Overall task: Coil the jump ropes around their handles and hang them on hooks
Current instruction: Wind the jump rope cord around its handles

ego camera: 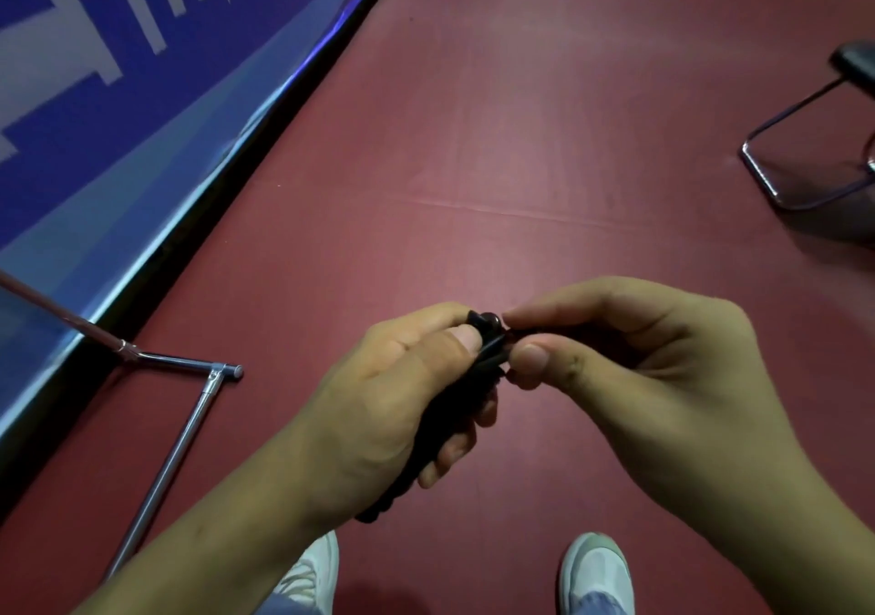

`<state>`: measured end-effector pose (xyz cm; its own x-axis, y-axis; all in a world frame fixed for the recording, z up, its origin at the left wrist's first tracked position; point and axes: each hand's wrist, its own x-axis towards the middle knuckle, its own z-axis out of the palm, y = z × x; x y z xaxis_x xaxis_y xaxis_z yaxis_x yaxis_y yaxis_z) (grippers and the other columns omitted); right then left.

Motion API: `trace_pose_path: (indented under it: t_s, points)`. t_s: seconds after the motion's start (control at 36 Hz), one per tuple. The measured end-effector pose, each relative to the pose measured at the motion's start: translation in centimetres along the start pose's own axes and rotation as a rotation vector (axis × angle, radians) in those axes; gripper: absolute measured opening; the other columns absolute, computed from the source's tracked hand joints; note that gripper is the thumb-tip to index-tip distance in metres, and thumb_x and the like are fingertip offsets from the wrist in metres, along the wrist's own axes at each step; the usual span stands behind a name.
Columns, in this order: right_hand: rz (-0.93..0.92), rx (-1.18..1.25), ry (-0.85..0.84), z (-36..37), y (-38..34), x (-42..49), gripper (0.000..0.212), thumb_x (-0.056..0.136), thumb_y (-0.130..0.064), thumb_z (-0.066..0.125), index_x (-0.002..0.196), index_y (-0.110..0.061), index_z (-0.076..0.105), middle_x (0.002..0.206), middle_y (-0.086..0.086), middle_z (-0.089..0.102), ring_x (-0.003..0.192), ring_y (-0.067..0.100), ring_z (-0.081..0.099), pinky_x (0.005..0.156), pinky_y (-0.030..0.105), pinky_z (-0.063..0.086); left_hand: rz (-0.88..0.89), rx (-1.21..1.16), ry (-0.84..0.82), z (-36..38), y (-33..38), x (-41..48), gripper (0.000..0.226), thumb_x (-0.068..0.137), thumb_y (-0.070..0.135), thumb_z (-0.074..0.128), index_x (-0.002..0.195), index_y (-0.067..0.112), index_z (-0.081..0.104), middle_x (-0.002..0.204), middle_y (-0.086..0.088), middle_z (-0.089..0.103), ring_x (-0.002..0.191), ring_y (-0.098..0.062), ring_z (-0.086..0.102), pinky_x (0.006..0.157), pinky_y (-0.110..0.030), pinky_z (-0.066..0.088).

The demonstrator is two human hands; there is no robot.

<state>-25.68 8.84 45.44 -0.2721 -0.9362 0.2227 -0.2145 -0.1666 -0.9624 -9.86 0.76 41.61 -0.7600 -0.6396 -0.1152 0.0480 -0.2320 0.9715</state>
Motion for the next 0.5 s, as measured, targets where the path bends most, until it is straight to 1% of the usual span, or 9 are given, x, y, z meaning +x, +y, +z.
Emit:
trace_pose_path:
  t_s: [0.06, 0.11, 0.17, 0.19, 0.25, 0.31, 0.36, 0.42, 0.5]
  points:
    - [0.041, 0.057, -0.008, -0.1, -0.1, 0.2, 0.016, 0.067, -0.01, 0.077, 0.083, -0.015, 0.077, 0.072, -0.003, 0.077, 0.066, 0.006, 0.073, 0.063, 0.013, 0.054, 0.009, -0.02, -0.003, 0.0, -0.1, -0.1, 0.029, 0.093, 0.038, 0.049, 0.091, 0.014, 0.065, 0.075, -0.014, 0.059, 0.051, -0.025, 0.048, 0.046, -0.028, 0.039]
    - [0.077, 0.073, -0.001, -0.2, -0.1, 0.3, 0.023, 0.068, 0.0, 0.079, 0.084, -0.016, 0.078, 0.076, -0.002, 0.078, 0.07, 0.006, 0.074, 0.065, 0.013, 0.054, 0.013, -0.026, -0.022, 0.0, -0.2, -0.1, 0.038, 0.093, 0.046, 0.053, 0.095, 0.01, 0.063, 0.076, -0.014, 0.06, 0.051, -0.025, 0.048, 0.046, -0.028, 0.04]
    - [0.095, 0.062, 0.003, -0.4, 0.0, 0.4, 0.03, 0.07, 0.008, 0.08, 0.085, -0.018, 0.078, 0.077, -0.001, 0.078, 0.071, 0.006, 0.074, 0.065, 0.013, 0.054, 0.003, -0.021, -0.017, 0.1, -0.2, -0.2, 0.041, 0.096, 0.046, 0.053, 0.096, 0.006, 0.061, 0.076, -0.014, 0.06, 0.05, -0.025, 0.048, 0.045, -0.027, 0.039]
    - [0.097, 0.05, 0.0, -0.4, 0.0, 0.5, 0.031, 0.071, 0.008, 0.08, 0.085, -0.019, 0.078, 0.077, -0.001, 0.078, 0.071, 0.007, 0.074, 0.065, 0.013, 0.054, -0.003, -0.018, -0.012, 0.2, -0.2, -0.1, 0.041, 0.096, 0.045, 0.051, 0.096, 0.005, 0.061, 0.075, -0.014, 0.06, 0.05, -0.025, 0.048, 0.045, -0.027, 0.039]
    - [0.083, 0.012, 0.009, -0.5, 0.1, 0.5, 0.029, 0.07, 0.003, 0.082, 0.086, -0.021, 0.079, 0.078, -0.002, 0.078, 0.072, 0.007, 0.074, 0.066, 0.014, 0.054, -0.015, -0.029, -0.009, 0.3, -0.3, 0.0, 0.04, 0.095, 0.045, 0.048, 0.095, 0.007, 0.061, 0.076, -0.015, 0.061, 0.05, -0.025, 0.048, 0.045, -0.027, 0.039]
    - [0.067, -0.024, 0.015, -0.5, 0.1, 0.6, 0.024, 0.069, -0.008, 0.083, 0.088, -0.021, 0.079, 0.081, -0.003, 0.078, 0.073, 0.006, 0.073, 0.068, 0.015, 0.055, -0.021, -0.045, -0.015, 0.5, -0.4, 0.0, 0.04, 0.095, 0.047, 0.046, 0.095, 0.011, 0.063, 0.076, -0.015, 0.062, 0.05, -0.025, 0.047, 0.044, -0.027, 0.039]
    - [0.061, -0.062, -0.007, -0.7, 0.3, 0.7, 0.025, 0.072, -0.009, 0.085, 0.092, -0.022, 0.08, 0.087, 0.001, 0.076, 0.079, 0.008, 0.072, 0.07, 0.017, 0.055, -0.024, -0.053, -0.021, 0.7, -0.5, -0.1, 0.043, 0.095, 0.052, 0.046, 0.099, 0.014, 0.066, 0.077, -0.016, 0.063, 0.05, -0.025, 0.048, 0.045, -0.028, 0.04]
    - [0.059, -0.07, -0.05, -0.8, 0.7, 0.9, 0.024, 0.076, -0.011, 0.086, 0.096, -0.023, 0.08, 0.091, 0.002, 0.074, 0.087, 0.015, 0.071, 0.073, 0.023, 0.057, -0.014, -0.042, -0.03, 0.8, -0.6, -0.2, 0.043, 0.094, 0.055, 0.046, 0.099, 0.018, 0.068, 0.078, -0.016, 0.063, 0.051, -0.026, 0.049, 0.045, -0.028, 0.04]
    - [0.135, 0.018, -0.078, -0.9, 1.1, 0.8, 0.026, 0.073, -0.018, 0.082, 0.098, -0.023, 0.08, 0.095, 0.001, 0.077, 0.094, 0.019, 0.073, 0.082, 0.035, 0.06, 0.008, -0.022, -0.044, 0.8, -0.4, -0.3, 0.047, 0.094, 0.054, 0.054, 0.108, 0.01, 0.063, 0.078, -0.014, 0.061, 0.052, -0.026, 0.049, 0.045, -0.028, 0.04]
